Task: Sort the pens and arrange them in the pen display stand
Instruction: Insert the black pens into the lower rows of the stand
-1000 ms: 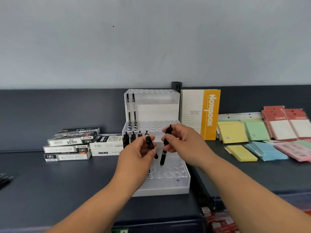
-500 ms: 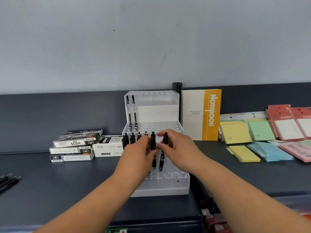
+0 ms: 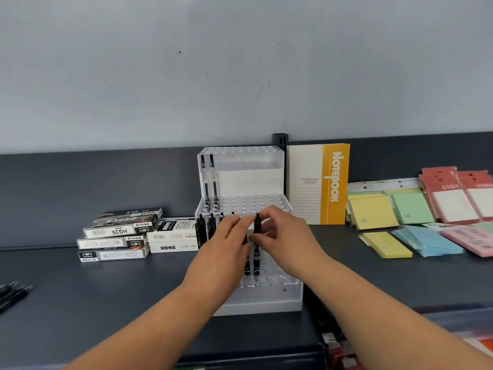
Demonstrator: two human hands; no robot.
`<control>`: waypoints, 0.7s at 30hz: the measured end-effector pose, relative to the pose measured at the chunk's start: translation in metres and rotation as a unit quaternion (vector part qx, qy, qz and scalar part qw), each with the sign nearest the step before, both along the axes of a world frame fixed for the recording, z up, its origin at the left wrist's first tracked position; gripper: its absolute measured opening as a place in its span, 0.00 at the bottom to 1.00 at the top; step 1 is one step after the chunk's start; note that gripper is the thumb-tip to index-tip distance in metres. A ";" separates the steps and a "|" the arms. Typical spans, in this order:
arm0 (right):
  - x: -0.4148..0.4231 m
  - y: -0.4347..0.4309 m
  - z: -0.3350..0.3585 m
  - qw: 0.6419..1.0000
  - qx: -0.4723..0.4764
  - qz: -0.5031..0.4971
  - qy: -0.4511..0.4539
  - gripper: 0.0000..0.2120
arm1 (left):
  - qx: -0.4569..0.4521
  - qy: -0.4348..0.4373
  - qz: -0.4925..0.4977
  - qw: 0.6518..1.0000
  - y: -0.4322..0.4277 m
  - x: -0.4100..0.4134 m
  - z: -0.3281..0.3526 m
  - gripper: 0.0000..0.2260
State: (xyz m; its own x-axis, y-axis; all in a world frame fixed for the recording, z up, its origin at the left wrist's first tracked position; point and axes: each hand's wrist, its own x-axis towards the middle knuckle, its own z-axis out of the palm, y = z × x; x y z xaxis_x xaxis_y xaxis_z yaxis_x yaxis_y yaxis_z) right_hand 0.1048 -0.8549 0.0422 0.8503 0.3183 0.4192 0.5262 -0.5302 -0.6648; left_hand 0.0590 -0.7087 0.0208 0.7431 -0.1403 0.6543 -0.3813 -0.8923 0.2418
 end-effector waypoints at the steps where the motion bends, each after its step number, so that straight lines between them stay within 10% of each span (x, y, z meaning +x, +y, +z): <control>1: -0.001 0.000 -0.001 1.000 0.005 0.001 -0.001 0.14 | 0.005 -0.017 0.000 1.000 0.002 0.001 -0.001 0.22; 21: 0.004 0.002 0.001 0.999 -0.037 -0.014 -0.010 0.15 | -0.013 0.049 0.039 0.998 0.009 0.010 0.034 0.13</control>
State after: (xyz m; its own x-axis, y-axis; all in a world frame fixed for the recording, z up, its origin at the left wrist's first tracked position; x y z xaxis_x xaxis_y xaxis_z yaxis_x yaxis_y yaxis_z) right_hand 0.1085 -0.8529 0.0431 0.8510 0.3245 0.4128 0.5231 -0.5923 -0.6128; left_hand 0.0692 -0.6995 0.0550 0.8114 -0.0642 0.5810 -0.2847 -0.9115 0.2969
